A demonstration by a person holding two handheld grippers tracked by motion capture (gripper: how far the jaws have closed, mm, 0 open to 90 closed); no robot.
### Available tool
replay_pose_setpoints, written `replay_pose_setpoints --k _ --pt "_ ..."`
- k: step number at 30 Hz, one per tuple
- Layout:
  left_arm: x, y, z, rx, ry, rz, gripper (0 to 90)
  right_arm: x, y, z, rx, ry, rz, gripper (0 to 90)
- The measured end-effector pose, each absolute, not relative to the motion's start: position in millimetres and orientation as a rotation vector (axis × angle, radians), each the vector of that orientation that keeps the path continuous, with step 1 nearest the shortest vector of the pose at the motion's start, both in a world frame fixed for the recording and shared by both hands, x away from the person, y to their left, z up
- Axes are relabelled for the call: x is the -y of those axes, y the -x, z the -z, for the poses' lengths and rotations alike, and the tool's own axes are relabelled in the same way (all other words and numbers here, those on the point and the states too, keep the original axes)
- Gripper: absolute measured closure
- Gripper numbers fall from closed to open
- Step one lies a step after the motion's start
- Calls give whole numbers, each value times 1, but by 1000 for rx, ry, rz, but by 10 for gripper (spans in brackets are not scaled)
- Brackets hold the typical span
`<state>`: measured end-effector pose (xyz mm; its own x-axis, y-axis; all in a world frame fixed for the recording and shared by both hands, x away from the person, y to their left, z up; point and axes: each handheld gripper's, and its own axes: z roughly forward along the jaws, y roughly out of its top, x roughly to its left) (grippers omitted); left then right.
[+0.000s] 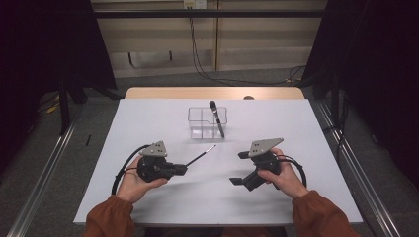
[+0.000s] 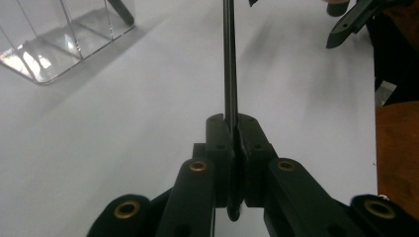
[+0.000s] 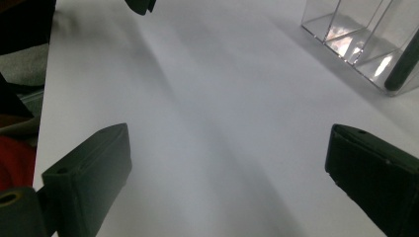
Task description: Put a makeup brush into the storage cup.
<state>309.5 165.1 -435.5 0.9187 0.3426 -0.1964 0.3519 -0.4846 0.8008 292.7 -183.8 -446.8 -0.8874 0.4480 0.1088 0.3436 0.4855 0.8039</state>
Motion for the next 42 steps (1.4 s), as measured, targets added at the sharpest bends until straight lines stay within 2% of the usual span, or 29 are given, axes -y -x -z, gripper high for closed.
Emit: replay_pose_setpoints --k 8,15,24,33,42 --pt "-160 -305 434 -463 -2054 -14 856 179 -288 449 -2477 -707 -1488 34" --pt "-161 -303 432 -501 -1974 -61 855 175 -287 450 -2422 -709 -1555 43" --pt "-160 -303 431 -481 -1909 -55 854 173 -287 445 -2358 -707 -1648 71" --pt "-153 -305 420 -466 -1844 -72 854 164 -295 428 -2344 -711 -1696 80" --pt "-144 -298 427 -424 -1861 -66 854 153 -296 426 -2328 -690 -1828 85"
